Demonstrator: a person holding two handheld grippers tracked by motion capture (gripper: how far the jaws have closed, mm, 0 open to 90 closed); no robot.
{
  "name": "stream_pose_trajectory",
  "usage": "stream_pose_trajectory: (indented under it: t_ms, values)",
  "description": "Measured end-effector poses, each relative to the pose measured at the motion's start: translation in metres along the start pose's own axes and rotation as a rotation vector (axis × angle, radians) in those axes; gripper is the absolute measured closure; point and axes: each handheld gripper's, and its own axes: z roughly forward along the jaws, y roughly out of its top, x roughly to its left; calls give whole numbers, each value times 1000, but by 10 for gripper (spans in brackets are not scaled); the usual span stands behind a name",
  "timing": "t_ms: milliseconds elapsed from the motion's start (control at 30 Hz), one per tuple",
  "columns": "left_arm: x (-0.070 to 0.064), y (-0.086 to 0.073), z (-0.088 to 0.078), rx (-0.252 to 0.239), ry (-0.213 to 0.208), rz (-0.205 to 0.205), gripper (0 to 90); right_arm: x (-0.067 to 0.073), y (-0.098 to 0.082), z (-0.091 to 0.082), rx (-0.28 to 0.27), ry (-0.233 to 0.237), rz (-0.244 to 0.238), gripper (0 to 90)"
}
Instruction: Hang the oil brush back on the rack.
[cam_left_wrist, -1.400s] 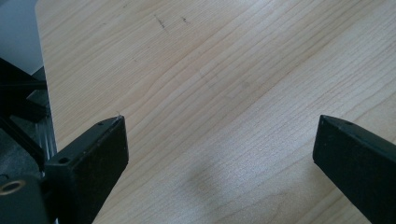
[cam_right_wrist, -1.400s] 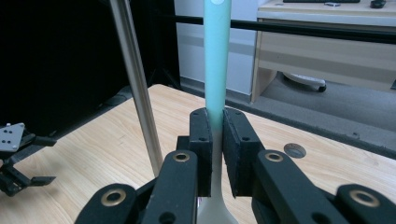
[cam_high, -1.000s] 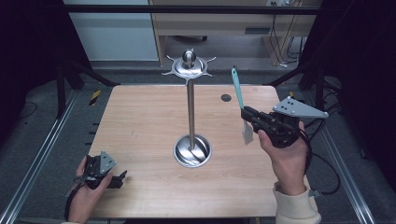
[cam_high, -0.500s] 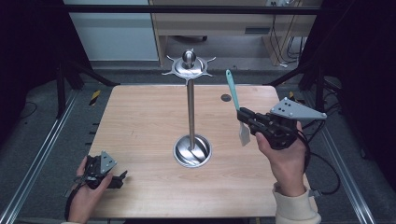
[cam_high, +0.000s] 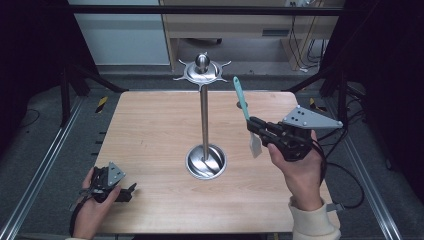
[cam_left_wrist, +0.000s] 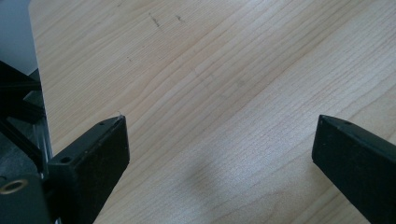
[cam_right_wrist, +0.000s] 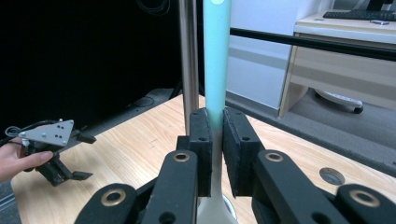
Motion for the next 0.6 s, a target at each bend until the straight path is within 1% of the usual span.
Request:
stream_pose_trajectory:
  t_ms: [300, 600]
  values:
    - [0, 0, 0, 1, -4, -1, 38, 3, 0, 2, -6, 19, 0, 824]
    - [-1, 0, 1, 6, -4, 5, 38, 3, 1, 4, -12, 24, 4, 824]
